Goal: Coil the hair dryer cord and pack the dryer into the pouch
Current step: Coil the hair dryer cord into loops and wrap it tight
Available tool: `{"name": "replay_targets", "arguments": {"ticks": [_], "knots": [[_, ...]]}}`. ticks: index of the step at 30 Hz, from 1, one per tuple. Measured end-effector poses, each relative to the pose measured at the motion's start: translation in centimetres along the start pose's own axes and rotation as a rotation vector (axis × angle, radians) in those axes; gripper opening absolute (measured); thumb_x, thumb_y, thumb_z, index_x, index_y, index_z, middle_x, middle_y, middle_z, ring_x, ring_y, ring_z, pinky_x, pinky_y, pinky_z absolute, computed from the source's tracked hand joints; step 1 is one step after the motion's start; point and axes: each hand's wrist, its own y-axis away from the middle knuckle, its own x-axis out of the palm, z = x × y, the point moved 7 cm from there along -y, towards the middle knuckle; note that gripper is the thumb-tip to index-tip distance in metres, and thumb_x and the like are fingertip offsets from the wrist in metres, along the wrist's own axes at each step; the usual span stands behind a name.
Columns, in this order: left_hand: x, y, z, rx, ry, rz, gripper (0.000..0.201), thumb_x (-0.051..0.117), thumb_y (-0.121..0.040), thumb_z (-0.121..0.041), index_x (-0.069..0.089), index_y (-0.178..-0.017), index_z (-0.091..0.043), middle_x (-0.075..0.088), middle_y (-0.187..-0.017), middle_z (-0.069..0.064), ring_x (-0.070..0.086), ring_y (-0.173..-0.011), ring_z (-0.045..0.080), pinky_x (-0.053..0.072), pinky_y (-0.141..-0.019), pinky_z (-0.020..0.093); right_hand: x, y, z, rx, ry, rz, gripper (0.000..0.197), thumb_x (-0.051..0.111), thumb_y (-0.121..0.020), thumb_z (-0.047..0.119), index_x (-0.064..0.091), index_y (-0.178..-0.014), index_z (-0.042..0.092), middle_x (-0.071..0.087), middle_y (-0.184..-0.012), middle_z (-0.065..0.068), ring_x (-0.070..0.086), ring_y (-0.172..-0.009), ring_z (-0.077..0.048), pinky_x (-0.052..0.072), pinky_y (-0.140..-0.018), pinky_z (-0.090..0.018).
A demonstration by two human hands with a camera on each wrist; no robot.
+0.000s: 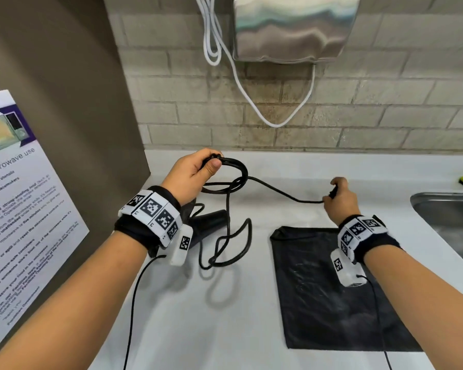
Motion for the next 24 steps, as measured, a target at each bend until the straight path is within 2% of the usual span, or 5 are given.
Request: {"name": "replay_targets", "arguments": {"ticks": [4,7,15,18,24], "knots": [[-0.3,-0.1,0.1,0.004,0.027,-0.035,0.047,0.038,-0.083,-0.051,0.057,-0.103,-0.012,0.046,-0.064,-0.009,0.047,-0.055,-0.007,0.036,-0.058,0.007,2.5,1.6,0.5,0.203,0.354,0.288,0.050,0.052,-0.088,0.014,0.034,-0.133,0.002,0.053,-0.125,-0.023,0.052,-0.114,-0.036,0.045,-0.090,-0.037],[-0.3,0.0,0.1,-0.011,0.037,-0.037,0.042,0.038,-0.085,-0.041,0.057,-0.104,-0.009,0.045,-0.064,-0.008,0.047,-0.054,-0.006,0.035,-0.058,0.006,3.4,2.9,4.9,0.073,0.597,0.384,0.031,0.048,-0.087,0.015,0.055,-0.115,0.004,0.058,-0.121,-0.016,0.057,-0.107,-0.030,0.046,-0.083,-0.032],[-0.4,-0.1,-0.1,-0.023,0.017,-0.024,0.038,0.037,-0.085,-0.040,0.056,-0.104,-0.013,0.045,-0.064,-0.007,0.046,-0.055,-0.006,0.036,-0.059,0.008,5.7,6.8,17.9,-0.579,-0.101,0.610,0.043,0.045,-0.088,-0.004,0.056,-0.123,0.017,0.058,-0.110,0.006,0.048,-0.088,-0.012,0.037,-0.074,-0.006],[-0.4,-0.3,0.0,-0.025,0.028,-0.019,0.045,0.038,-0.085,-0.040,0.057,-0.107,-0.006,0.044,-0.064,-0.007,0.045,-0.054,-0.006,0.036,-0.059,0.008,4.9,6.1,18.2,-0.592,0.047,0.447,0.025,0.055,-0.089,0.014,0.065,-0.110,0.022,0.065,-0.097,0.006,0.053,-0.080,-0.014,0.042,-0.080,-0.027],[-0.3,-0.1,0.0,-0.024,0.046,-0.007,0.035,0.040,-0.092,-0.037,0.055,-0.104,-0.007,0.044,-0.066,-0.006,0.045,-0.054,-0.005,0.036,-0.058,0.007,0.9,4.3,18.3,-0.522,-0.020,0.128,0.023,0.052,-0.091,0.010,0.068,-0.107,0.011,0.069,-0.102,-0.010,0.061,-0.097,-0.023,0.042,-0.082,-0.023]]}}
